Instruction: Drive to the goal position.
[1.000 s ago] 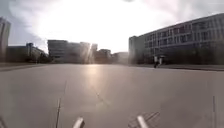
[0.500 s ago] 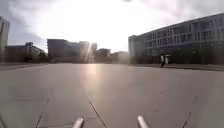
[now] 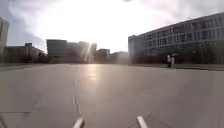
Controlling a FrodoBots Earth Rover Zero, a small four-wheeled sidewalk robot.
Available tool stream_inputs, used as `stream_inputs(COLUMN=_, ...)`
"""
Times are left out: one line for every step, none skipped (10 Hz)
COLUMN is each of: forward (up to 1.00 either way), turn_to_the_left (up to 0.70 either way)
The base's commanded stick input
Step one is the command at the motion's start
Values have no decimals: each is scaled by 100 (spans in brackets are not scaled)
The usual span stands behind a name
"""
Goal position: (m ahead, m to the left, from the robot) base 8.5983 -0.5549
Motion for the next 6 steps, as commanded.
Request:
stream_inputs(forward=100, turn_to_the_left=0)
stream_inputs(forward=100, turn_to_the_left=0)
stream_inputs(forward=100, turn_to_the_left=0)
stream_inputs(forward=100, turn_to_the_left=0)
stream_inputs(forward=100, turn_to_the_left=0)
stream_inputs(forward=100, turn_to_the_left=0)
